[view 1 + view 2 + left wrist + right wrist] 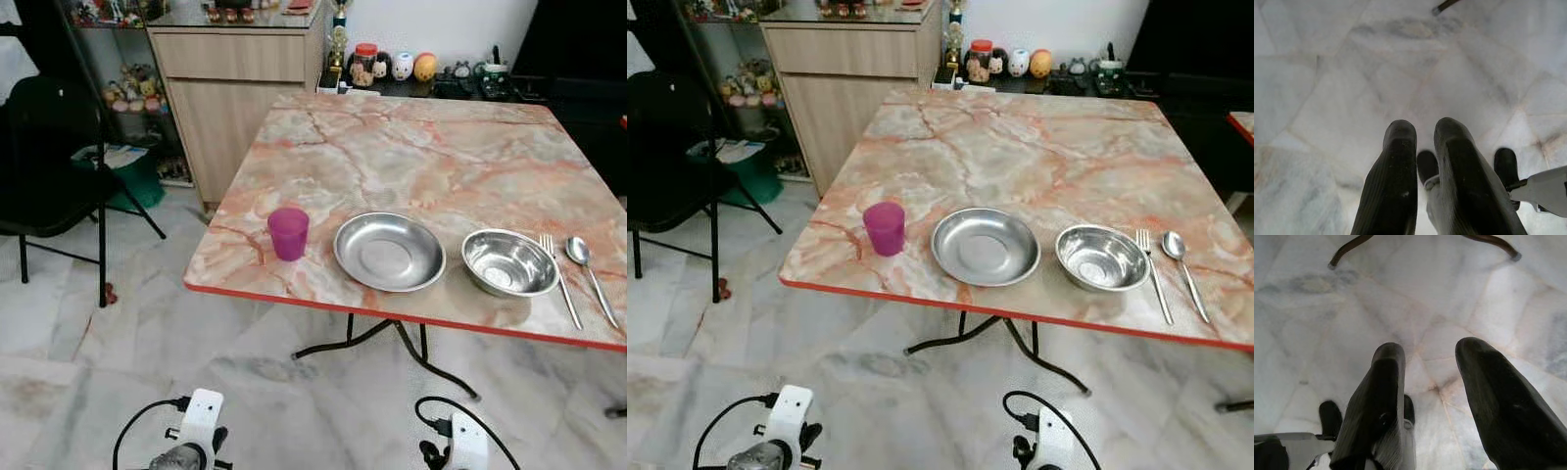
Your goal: Setting the table
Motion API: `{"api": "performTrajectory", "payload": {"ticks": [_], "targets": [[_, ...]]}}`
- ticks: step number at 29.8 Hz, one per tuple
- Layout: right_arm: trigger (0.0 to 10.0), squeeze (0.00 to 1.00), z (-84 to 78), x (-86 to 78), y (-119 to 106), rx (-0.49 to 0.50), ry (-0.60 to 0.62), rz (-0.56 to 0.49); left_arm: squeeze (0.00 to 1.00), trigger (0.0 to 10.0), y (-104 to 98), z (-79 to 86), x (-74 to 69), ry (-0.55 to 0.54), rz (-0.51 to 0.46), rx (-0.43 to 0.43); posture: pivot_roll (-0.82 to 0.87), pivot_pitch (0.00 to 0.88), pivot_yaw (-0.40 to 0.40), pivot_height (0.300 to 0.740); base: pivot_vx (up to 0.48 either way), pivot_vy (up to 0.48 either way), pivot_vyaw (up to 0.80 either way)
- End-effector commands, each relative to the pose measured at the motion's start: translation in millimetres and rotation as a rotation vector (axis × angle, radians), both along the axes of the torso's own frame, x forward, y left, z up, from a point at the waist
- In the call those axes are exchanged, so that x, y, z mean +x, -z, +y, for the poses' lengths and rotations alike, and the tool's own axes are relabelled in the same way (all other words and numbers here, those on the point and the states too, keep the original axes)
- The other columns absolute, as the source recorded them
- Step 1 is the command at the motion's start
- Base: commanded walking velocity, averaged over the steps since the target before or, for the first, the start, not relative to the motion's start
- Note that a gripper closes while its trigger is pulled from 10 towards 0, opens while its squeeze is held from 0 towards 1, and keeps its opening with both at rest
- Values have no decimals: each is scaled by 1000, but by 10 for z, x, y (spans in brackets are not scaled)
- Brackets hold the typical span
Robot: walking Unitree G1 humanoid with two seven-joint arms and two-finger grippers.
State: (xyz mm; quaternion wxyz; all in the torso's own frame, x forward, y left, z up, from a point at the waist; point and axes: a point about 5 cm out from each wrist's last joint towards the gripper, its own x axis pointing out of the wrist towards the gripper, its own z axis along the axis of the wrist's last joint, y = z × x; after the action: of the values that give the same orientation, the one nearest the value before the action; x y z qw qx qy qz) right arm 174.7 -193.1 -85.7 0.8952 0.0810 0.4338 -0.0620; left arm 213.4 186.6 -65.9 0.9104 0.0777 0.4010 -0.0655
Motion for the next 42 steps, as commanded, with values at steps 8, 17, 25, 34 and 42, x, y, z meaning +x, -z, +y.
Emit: {"api": "performTrajectory", "payload": {"ticks": [8, 17, 25, 34, 42], "targets": [[10000, 0, 27, 12, -3, 3, 0, -6, 0, 10000, -13, 51, 3, -8, -13, 4, 46, 0, -21, 740, 0, 0, 0], [10000, 0, 29, 7, 1, 8, 6, -2, 0, 10000, -25, 38, 22, 15, -25, 24, 49, 0, -23, 740, 0, -231, -339], [10000, 0, 25, 10, -2, 1, 3, -7, 0, 10000, -25, 28, 24, 9, -26, 15, 49, 0, -23, 740, 0, 0, 0], [10000, 0, 30, 9, -1, 2, 1, -6, 0, 10000, -70, 83, 66, -2, -68, 10, 46, 0, -20, 740, 0, 0, 0], [10000, 0, 23, -1, 3, -2, -4, -2, 0, 10000, -334, 149, 317, -33, -301, -20, 52, 0, -16, 740, 0, 0, 0]]}}
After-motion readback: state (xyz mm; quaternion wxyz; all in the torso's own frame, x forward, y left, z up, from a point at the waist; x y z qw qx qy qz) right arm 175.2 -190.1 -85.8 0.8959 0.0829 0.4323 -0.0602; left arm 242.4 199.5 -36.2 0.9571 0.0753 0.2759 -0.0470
